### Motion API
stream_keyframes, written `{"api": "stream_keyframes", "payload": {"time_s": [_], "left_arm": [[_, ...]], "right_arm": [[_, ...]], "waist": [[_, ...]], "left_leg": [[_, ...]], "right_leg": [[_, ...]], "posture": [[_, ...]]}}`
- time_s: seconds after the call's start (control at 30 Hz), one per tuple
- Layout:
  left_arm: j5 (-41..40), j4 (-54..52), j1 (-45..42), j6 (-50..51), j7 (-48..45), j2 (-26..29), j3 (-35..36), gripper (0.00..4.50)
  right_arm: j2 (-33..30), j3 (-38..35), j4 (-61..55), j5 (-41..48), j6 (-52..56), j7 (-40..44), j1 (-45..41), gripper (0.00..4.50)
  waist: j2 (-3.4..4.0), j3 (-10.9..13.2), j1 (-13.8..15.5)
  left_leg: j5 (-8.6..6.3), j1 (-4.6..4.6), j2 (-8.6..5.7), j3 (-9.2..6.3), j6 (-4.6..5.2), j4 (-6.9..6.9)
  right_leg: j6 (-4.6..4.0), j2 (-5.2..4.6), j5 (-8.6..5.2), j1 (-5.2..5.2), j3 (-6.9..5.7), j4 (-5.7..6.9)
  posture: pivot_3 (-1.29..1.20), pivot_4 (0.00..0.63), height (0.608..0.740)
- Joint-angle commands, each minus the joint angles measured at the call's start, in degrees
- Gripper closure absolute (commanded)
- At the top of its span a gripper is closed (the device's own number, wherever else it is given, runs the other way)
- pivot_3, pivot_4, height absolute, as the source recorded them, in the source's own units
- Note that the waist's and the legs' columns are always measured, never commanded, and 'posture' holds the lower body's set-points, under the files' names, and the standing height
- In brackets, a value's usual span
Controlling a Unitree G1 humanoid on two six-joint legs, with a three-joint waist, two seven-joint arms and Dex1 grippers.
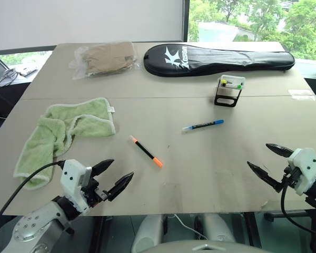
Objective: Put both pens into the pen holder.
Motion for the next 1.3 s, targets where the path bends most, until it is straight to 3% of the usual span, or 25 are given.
{"api": "stream_keyframes", "payload": {"time_s": [0.03, 0.2, 0.3, 0.4, 0.53, 0.7, 1.0, 1.23, 1.3], "left_arm": [[-1.1, -0.8, -1.4, -1.0, -1.2, 1.0, 0.8, 0.04], [-3.3, -3.7, -4.4, -3.1, -7.1, 4.7, 0.7, 0.04], [-4.1, -4.5, -5.2, -4.1, -10.4, 6.9, 0.3, 0.04], [-4.0, -4.6, -5.3, -4.0, -12.9, 9.2, -0.7, 0.04], [-2.4, -3.9, -6.1, -5.4, -13.9, 10.1, -2.0, 0.04], [-0.8, -4.4, -8.2, -5.7, -12.8, 10.2, -3.6, 0.04], [0.4, -4.9, -6.9, -6.5, -11.2, 9.1, -3.2, 0.04], [1.6, -4.5, -6.1, -7.5, -11.1, 8.7, -3.6, 0.04], [2.1, -4.4, -6.4, -7.8, -10.9, 8.7, -4.0, 0.00]], "right_arm": [[-2.0, 0.0, -0.7, 2.2, 0.7, 2.0, -2.8, 0.00], [-10.7, 8.6, -2.0, 4.0, 11.7, 6.1, -15.7, 0.00], [-12.4, 14.9, 1.0, 5.8, 17.9, 8.4, -27.9, 0.00], [-12.9, 25.7, 6.8, 0.7, 21.8, 12.3, -42.2, 0.00], [-5.0, 38.2, 19.8, -4.8, 27.3, 14.4, -61.0, 0.00], [1.9, 49.2, 35.2, -12.8, 29.8, 17.7, -75.3, 0.00], [8.9, 54.3, 49.7, -19.8, 26.6, 23.3, -86.2, 0.00], [13.1, 58.3, 53.1, -27.0, 25.3, 22.8, -87.5, 0.00], [13.4, 59.8, 55.1, -29.6, 22.6, 21.9, -86.7, 0.54]], "waist": [[0.00, 0.0, 0.1], [0.12, 0.1, 0.0], [0.16, 0.1, -0.1], [0.22, 0.2, -0.2], [0.17, 0.3, -0.5], [0.15, 0.3, -0.6], [0.17, 0.3, -1.7], [0.18, 0.3, -1.5], [0.18, 0.3, -1.4]], "left_leg": [[0.00, 0.00, 0.00, 0.00, 0.00, 0.00], [-0.02, 0.30, 0.02, 0.09, 0.05, 0.02], [-0.02, 0.37, 0.03, 0.09, 0.02, -0.09], [0.01, 0.33, 0.04, 0.09, -0.03, -0.11], [0.05, 0.26, 0.05, 0.09, -0.11, -0.13], [0.08, -0.37, -0.01, -0.12, -0.16, -0.06], [0.13, -1.11, -0.17, -0.26, -0.23, 0.02], [0.15, -1.15, -0.17, -0.27, -0.27, -0.01], [0.15, -1.17, -0.18, -0.27, -0.27, 0.00]], "right_leg": [[0.00, 0.00, 0.00, 0.00, 0.00, 0.00], [-0.02, 0.01, 0.02, 0.25, 0.06, 0.02], [-0.02, 0.02, 0.02, 0.29, 0.05, -0.04], [-0.02, 0.02, 0.02, 0.25, 0.03, -0.09], [-0.02, 0.01, 0.02, 0.17, 0.03, -0.16], [-0.02, -0.04, 0.02, -0.42, -0.16, -0.06], [-0.01, -0.21, 0.03, -1.16, -0.36, 0.02], [-0.01, -0.20, 0.03, -1.29, -0.34, 0.09], [-0.01, -0.21, 0.03, -1.30, -0.34, 0.09]], "posture": [[0.00, 0.150, 0.740], [0.00, 0.150, 0.740], [0.00, 0.150, 0.740], [0.00, 0.150, 0.740], [0.00, 0.150, 0.740], [0.00, 0.150, 0.740], [0.00, 0.150, 0.740], [0.00, 0.150, 0.740], [0.00, 0.150, 0.740]]}}
